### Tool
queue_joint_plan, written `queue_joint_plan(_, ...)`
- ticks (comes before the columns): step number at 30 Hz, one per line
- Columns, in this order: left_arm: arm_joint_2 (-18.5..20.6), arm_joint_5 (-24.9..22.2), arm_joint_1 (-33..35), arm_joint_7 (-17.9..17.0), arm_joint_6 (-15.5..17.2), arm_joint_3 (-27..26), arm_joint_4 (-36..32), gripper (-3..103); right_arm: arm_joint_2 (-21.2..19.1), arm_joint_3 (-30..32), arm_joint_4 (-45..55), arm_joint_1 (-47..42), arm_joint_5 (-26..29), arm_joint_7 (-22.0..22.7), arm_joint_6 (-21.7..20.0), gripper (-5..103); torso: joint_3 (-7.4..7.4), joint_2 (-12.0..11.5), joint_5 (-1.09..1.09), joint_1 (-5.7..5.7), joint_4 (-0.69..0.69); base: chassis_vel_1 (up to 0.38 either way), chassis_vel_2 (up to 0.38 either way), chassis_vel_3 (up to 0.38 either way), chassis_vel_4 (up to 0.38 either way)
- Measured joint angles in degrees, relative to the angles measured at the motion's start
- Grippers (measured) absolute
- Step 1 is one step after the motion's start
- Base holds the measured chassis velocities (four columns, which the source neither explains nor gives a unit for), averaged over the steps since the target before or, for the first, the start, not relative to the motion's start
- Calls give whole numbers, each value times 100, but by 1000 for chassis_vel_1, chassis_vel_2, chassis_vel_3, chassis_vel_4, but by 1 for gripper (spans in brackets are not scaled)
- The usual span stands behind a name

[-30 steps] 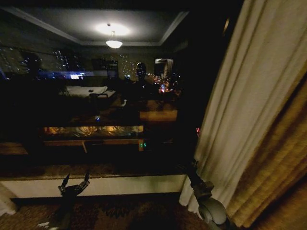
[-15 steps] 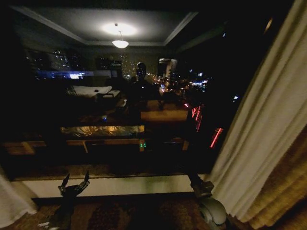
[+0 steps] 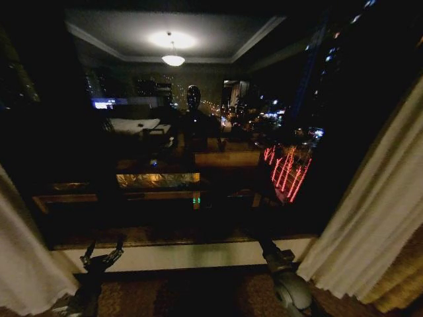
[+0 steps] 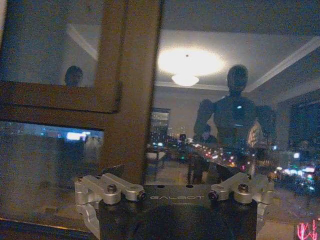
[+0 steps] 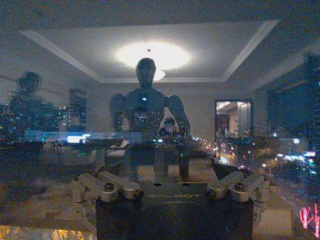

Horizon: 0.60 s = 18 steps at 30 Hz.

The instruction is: Open the curtains by pulling them apart, changing their state from closed to fully open.

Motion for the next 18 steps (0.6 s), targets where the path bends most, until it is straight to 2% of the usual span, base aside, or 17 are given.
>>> queue_joint_plan(12,0,0,0,0,0,0,0,100,0,0,0,0,0,0,0,100,-1,1,-4,-1,0,361,352,-350,-354)
queue_joint_plan(18,0,0,0,0,0,0,0,100,0,0,0,0,0,0,0,100,0,1,1,-1,1,371,357,-354,-342)
